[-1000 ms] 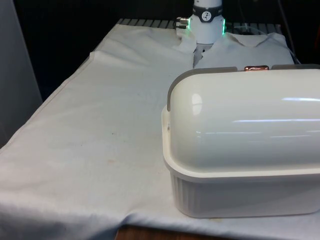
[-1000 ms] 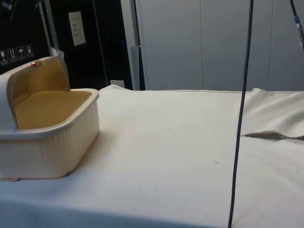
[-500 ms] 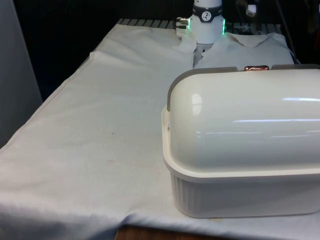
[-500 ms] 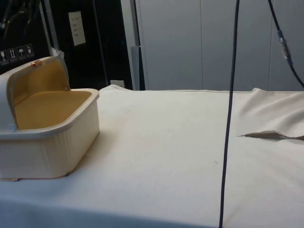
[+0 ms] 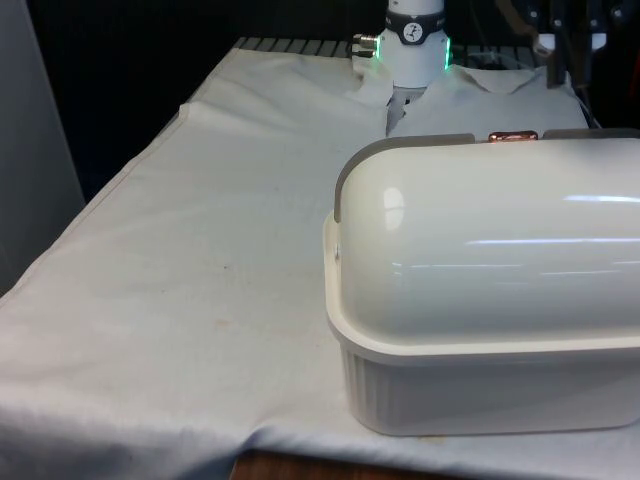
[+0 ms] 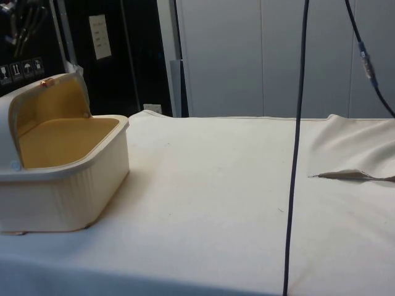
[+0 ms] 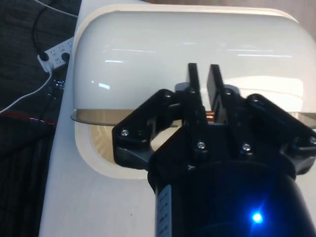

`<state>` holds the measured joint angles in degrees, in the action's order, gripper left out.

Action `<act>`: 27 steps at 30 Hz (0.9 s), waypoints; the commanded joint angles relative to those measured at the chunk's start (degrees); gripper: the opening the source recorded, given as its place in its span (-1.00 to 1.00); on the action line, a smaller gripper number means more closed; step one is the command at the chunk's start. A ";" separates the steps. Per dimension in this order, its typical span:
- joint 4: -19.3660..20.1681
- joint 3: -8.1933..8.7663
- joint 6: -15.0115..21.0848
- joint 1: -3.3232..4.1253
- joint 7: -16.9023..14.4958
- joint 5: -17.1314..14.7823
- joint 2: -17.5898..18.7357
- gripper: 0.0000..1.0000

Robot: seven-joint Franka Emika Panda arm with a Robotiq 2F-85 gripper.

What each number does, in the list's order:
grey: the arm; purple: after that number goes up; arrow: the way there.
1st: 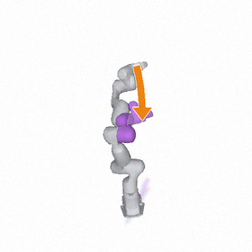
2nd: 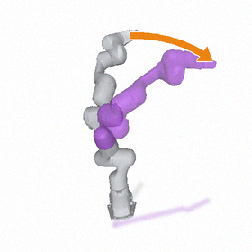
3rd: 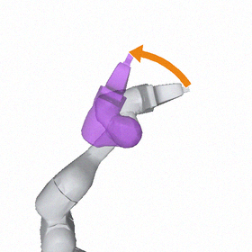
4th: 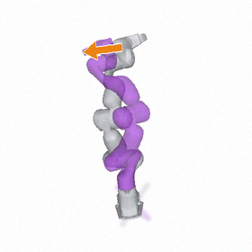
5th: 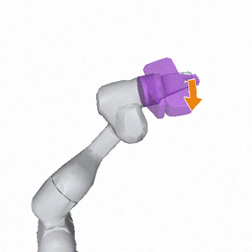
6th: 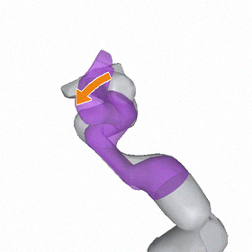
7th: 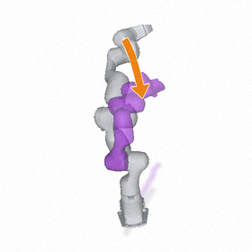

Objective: Open the lid, then close it.

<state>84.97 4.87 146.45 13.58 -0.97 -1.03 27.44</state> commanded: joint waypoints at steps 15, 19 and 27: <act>3.15 0.06 4.64 0.34 0.23 0.06 1.49 -1.00; 4.58 0.06 5.56 0.40 0.23 0.06 1.20 -1.00; 6.76 -0.11 6.53 0.29 0.00 -0.06 0.74 -1.00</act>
<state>91.04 4.81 152.29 13.87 -0.92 -1.03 28.65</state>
